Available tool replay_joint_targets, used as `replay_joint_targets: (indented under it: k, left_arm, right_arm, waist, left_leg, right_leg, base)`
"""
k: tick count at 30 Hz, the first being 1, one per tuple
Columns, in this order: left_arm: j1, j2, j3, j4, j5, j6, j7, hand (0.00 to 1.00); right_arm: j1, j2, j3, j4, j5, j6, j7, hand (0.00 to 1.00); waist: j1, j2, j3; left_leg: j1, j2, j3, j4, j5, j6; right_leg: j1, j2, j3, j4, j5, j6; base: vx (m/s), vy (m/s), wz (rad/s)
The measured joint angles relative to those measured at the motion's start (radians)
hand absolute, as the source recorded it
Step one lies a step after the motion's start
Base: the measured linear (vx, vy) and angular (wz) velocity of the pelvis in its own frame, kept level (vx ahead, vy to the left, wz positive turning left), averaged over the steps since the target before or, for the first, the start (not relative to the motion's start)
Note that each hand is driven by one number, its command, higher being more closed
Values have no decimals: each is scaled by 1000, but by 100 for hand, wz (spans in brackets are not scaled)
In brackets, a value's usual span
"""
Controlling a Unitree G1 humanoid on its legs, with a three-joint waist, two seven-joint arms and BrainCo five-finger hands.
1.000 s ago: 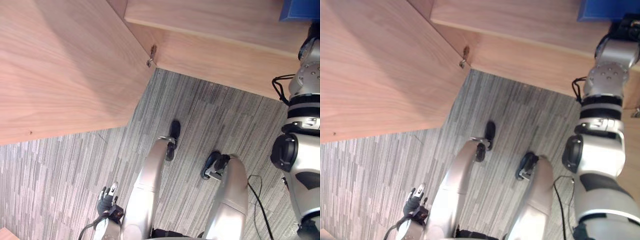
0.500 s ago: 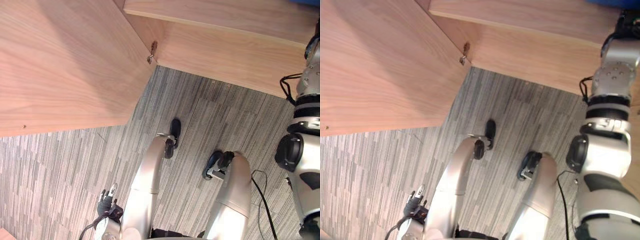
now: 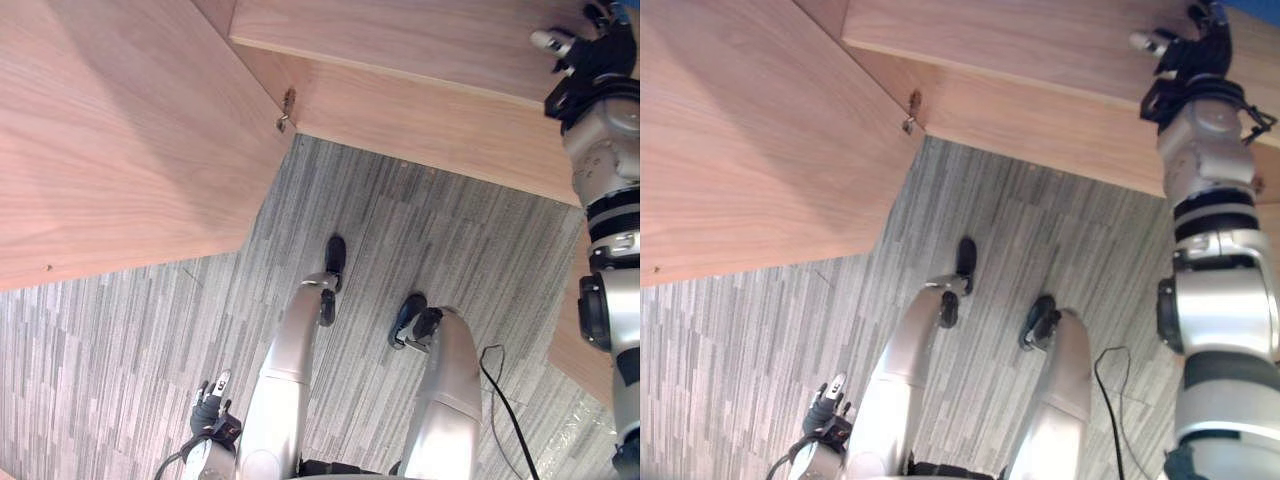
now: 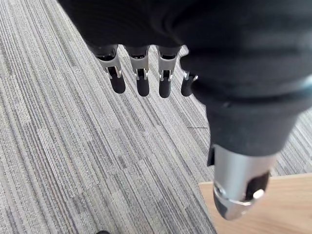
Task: Walk over to the cabinet, pick up the folder, carry it to the office cabinet, place the folder inside the office cabinet, then close the office cabinet door
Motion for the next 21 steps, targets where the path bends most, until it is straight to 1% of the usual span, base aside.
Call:
replay_joint_targets:
  k: [1,2,4,5,6,7,9,12,15,18,19,21]
  left_arm:
    - [0,3,0,0,3,1,-6,0]
    - [0,16,0,0,9,4,-20,0]
    - [-9,30,-1,1,17,10,-28,0]
    - [-29,43,0,3,24,10,-35,0]
    - [-38,48,0,3,26,10,-36,0]
    - [-55,58,2,8,29,8,-38,0]
    - [-108,68,12,45,29,3,-43,0]
    - [-169,68,42,102,28,-3,-43,0]
    - [-204,71,76,124,28,-11,-44,0]
    - [-230,85,93,153,27,-17,-45,0]
    - [-238,95,94,166,27,-20,-46,0]
    - [-253,103,99,185,27,-21,-47,0]
  right_arm:
    - [0,4,6,2,-28,3,11,0]
    - [2,22,16,4,-72,6,34,0]
    - [2,38,29,9,-109,8,55,0]
    - [3,52,40,12,-165,14,70,0]
    - [5,59,40,13,-190,18,71,0]
    - [12,77,40,13,-244,27,71,0]
    - [27,113,37,11,-321,34,68,0]
    - [45,169,37,12,-383,46,63,0]
    - [48,206,38,22,-451,60,68,0]
    - [50,236,42,55,-492,72,78,0]
    - [49,251,42,64,-522,78,85,0]
    - [48,258,42,74,-534,79,87,0]
  waist:
    - [-1,-2,0]
    - [-3,-15,-5]
    - [-7,-19,-6]
    - [-9,-24,-7]
    - [-10,-28,-9]
    - [-15,-39,-15]
    - [-23,-50,-20]
    - [-36,-60,-25]
    - [-39,-69,-30]
    - [-52,-70,-31]
    - [-58,-71,-32]
    - [-57,-72,-35]
  left_leg:
    - [7,4,1,-14,5,0]
    - [30,11,13,-59,21,3]
    - [53,23,18,-106,38,1]
    - [90,29,23,-167,62,2]
    - [104,30,26,-193,72,0]
    - [132,32,35,-242,93,2]
    - [186,35,41,-326,127,1]
    - [258,41,51,-425,160,3]
    - [311,52,73,-492,178,-3]
    - [368,53,78,-552,195,-8]
    - [397,55,80,-583,202,-11]
    - [423,61,86,-619,212,-18]
  right_leg:
    - [5,7,-1,-16,9,-1]
    - [13,13,-1,-53,28,-9]
    - [32,28,-8,-101,53,-13]
    - [58,37,-17,-152,77,-19]
    - [67,40,-18,-171,86,-18]
    - [81,44,-20,-204,104,-27]
    - [116,55,-28,-262,128,-30]
    - [170,74,-32,-336,154,-30]
    - [204,89,-33,-393,178,-30]
    - [251,97,-41,-436,188,-30]
    - [275,103,-46,-458,193,-30]
    - [292,114,-48,-485,201,-31]
  base:
    - [57,-58,-28]
    - [44,-48,-26]
    - [45,-40,-26]
    - [48,-30,-20]
    - [59,-33,-21]
    - [56,-30,-16]
    - [58,-32,-14]
    - [99,-52,-16]
    - [95,-45,-25]
    - [111,-85,-13]
    - [101,-105,-9]
    - [110,-121,-15]
